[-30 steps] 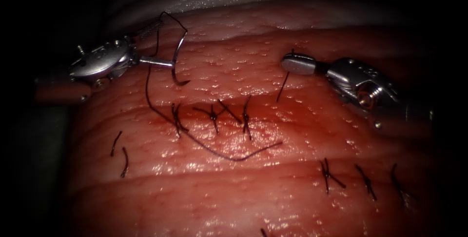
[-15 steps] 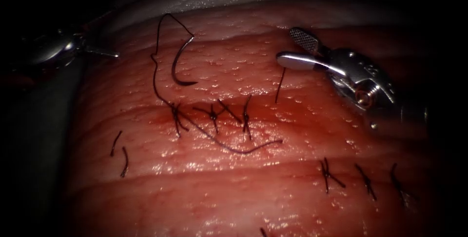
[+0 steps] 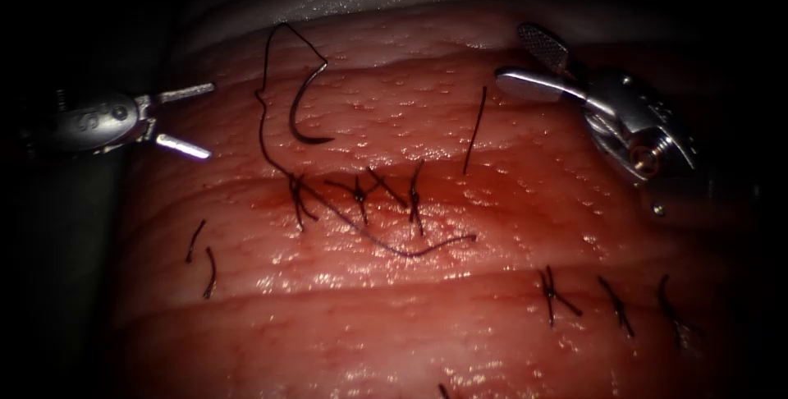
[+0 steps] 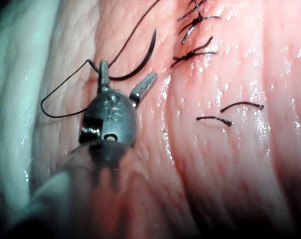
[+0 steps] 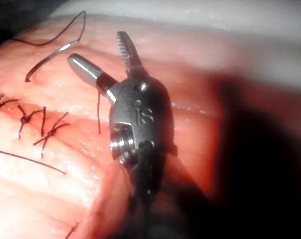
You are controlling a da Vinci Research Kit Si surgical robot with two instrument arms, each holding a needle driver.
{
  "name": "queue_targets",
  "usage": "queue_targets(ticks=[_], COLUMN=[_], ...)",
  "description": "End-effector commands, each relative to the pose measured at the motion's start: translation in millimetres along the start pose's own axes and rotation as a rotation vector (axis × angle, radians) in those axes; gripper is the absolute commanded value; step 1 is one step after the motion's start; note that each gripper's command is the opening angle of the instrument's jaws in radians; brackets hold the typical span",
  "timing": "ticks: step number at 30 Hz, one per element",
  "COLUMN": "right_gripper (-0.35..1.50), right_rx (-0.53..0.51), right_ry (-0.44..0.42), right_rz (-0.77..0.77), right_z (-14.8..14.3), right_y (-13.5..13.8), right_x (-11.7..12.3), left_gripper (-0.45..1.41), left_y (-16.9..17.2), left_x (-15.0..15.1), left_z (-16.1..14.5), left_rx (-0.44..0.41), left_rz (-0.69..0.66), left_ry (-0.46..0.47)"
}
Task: Wound Closure
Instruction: Adjust the short end with the right jaws while setting the needle down with the left jaws, then grasp a long length of suture in the left driver.
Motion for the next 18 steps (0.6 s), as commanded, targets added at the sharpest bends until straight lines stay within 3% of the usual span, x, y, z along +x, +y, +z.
queue_targets(ticks=[1,9,13,18], right_gripper=[1.4,1.45,1.45,1.43], right_rx=[0.006,0.008,0.012,0.013], right_ry=[-0.002,0.006,0.011,0.013], right_rz=[-0.003,-0.031,-0.031,-0.051], right_z=[0.0,-2.8,-3.9,-4.6], right_y=[-0.1,-1.7,-2.7,-3.7], right_x=[-0.6,-0.5,-0.2,-0.2], left_gripper=[0.36,0.36,0.29,-0.27], left_y=[-0.6,-1.9,-1.3,-1.4], left_x=[-0.4,-2.5,-3.3,-3.7], left_z=[1.1,4.6,5.5,5.8], left_rx=[0.009,0.041,0.014,-0.013], left_rz=[0.017,0.084,0.104,0.108], left_ry=[-0.01,-0.045,-0.073,-0.094])
